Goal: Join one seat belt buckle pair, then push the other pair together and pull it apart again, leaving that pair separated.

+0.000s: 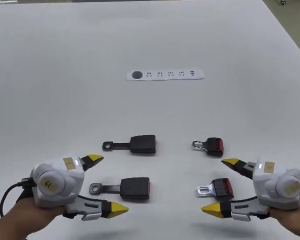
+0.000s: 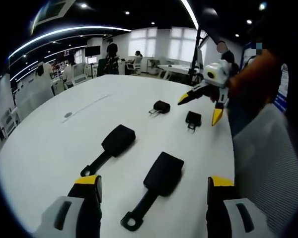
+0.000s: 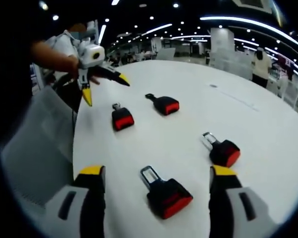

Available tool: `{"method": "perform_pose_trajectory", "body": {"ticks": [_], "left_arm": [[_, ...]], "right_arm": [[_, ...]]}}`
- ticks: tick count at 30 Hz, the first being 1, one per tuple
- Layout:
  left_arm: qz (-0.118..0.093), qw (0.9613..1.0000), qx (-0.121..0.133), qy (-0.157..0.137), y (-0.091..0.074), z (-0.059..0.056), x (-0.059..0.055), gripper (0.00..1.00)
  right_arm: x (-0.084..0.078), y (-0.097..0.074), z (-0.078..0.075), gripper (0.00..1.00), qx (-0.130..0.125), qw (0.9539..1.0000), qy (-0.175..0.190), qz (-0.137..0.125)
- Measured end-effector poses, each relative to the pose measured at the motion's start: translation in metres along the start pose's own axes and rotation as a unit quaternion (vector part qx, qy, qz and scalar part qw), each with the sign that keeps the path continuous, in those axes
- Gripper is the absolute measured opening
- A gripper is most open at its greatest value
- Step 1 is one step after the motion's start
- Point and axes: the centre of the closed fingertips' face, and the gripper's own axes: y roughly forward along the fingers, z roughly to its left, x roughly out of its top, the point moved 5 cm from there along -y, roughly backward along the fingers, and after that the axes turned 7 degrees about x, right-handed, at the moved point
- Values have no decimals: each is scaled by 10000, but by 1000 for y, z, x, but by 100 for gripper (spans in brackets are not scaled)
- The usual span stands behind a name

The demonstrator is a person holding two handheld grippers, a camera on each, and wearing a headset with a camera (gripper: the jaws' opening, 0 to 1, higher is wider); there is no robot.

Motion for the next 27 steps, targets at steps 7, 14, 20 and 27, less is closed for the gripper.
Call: {"method": "perform_pose_trajectory", "body": {"ticks": [7,14,20,27], "left_arm": [[171,9986,-313,396,9,-2,-2,83],[306,9954,-516,743,22,-1,-6,78],[433,9930,-610,912,35,1,-9,73],[578,9890,-780,1112,46,-4,-14,66]], "right_arm": [[-4,2,-6,85,315,9992,-120,216],[-11,3,-11,82,645,9965,-250,466],[-18,4,-16,79,829,9941,-294,640],[-24,1,-20,72,1068,9891,-476,895]]}}
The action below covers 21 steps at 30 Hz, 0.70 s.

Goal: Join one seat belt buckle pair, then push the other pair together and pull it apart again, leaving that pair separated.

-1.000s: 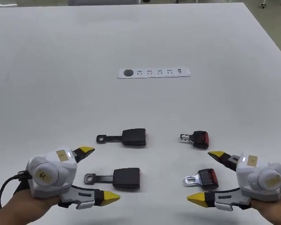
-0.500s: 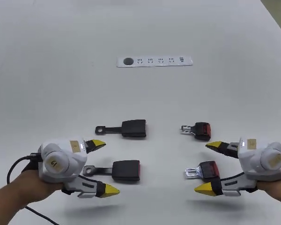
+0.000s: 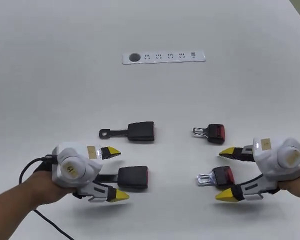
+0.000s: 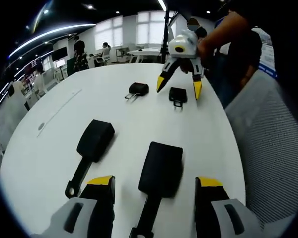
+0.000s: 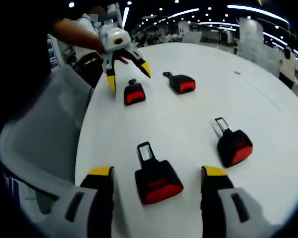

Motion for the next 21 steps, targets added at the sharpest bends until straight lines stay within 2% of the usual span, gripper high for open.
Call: {"method": "perform_pose_trajectory", "body": {"ticks": [6,13,15,16,21], "left_arm": [[172,9995,-149,203,9,-2,-5,61],[259,9988,-244,327,15,-2,-9,53],[271,9986,-254,390,16,-2,-8,50],[284,9984,-268,409,16,-3,-8,49],[264,9983,-254,451,18,-1,-7,46]], "right_arm": [[-5,0,-1,68,174,9995,-148,221],[-9,-3,-3,59,253,9982,-369,406],[-11,-4,-2,55,320,9979,-347,444],[-11,-4,-1,53,345,9973,-447,465],[-12,-4,2,47,360,9962,-559,561]]}}
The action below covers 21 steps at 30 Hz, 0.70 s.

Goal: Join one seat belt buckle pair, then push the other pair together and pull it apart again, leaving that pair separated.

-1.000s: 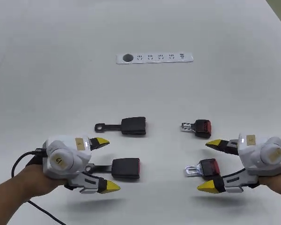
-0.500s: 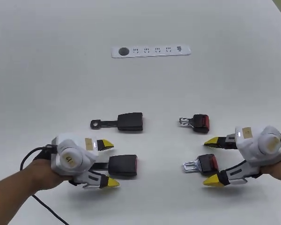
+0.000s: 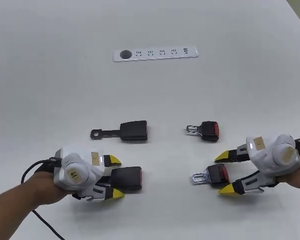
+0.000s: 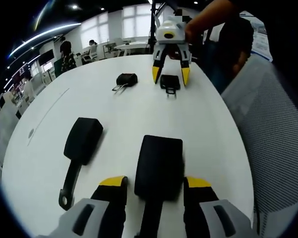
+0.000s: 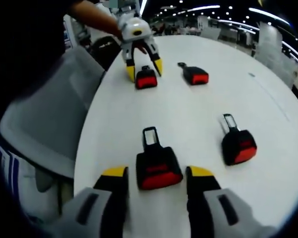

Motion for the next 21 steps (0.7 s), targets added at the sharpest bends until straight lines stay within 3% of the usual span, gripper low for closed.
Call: {"method": "perform_pose_trajectory", "body": {"ticks": [4,10,21], "left_arm": [[-19,10000,-47,66,1,-2,2,43],[-25,9999,-68,148,3,-3,3,35],[-54,9995,-142,264,5,-3,2,35]], "right_arm": [[0,1,-2,38,-64,9999,-99,41],[-2,1,-3,36,-159,9998,-95,-106],[-1,1,0,35,-279,9983,73,-512]]}}
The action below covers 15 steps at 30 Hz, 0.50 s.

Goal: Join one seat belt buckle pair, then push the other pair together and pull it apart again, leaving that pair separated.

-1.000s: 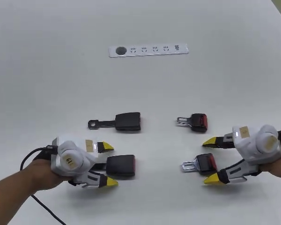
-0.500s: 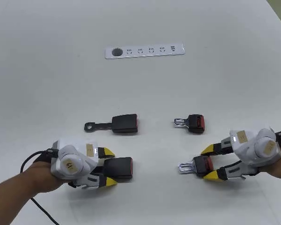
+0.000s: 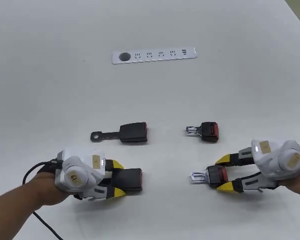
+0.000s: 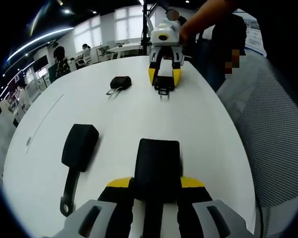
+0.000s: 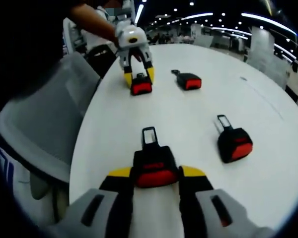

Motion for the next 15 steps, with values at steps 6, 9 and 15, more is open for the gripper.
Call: {"method": "perform_pose_trajectory", "body": {"ticks": [6,9,15], "left_arm": [[39,10000,-55,29,0,1,0,35],[58,10000,-52,15,-1,1,0,35],[52,10000,-16,-60,-1,2,-1,35]], "right_arm": [[3,0,2,35,21,9999,10,-151],[3,0,2,35,18,9997,34,-229],[2,1,0,35,-2,9993,63,-378]]}}
